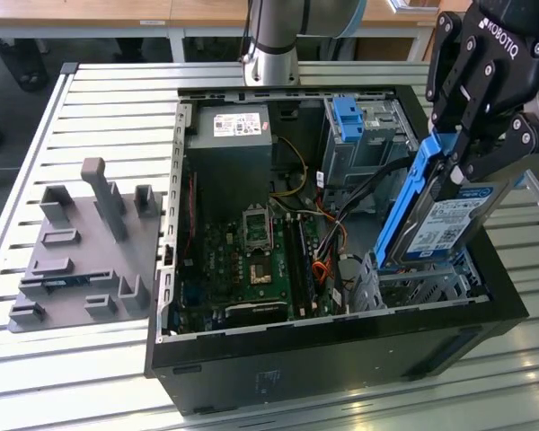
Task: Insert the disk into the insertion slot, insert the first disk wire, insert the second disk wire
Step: 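Insert the disk into the insertion slot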
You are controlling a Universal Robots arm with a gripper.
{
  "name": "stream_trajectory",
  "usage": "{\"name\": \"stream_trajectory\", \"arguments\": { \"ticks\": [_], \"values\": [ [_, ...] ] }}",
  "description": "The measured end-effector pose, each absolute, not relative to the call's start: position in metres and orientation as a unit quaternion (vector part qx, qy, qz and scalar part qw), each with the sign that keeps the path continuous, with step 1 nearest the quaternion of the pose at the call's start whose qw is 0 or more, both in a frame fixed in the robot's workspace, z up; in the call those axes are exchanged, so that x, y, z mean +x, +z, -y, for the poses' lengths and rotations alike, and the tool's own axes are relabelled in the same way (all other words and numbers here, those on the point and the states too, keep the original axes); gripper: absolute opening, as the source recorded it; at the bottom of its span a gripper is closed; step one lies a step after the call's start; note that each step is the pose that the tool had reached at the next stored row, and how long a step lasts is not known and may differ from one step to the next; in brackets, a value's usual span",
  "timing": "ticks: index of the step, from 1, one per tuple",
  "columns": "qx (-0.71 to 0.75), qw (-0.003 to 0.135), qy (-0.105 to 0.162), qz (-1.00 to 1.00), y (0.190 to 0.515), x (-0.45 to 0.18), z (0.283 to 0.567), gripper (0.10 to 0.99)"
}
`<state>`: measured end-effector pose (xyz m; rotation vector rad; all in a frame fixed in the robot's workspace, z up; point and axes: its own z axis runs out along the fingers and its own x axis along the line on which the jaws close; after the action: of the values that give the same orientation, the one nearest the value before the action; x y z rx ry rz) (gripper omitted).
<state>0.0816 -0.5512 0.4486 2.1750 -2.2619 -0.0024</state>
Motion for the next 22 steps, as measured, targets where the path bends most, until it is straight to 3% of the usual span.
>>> {"name": "stream_trajectory", "arguments": {
  "ticks": [22],
  "values": [
    [0.695, 0.002, -0.001, 0.719, 0.437, 0.082, 0.548, 0.365]
  ]
}}
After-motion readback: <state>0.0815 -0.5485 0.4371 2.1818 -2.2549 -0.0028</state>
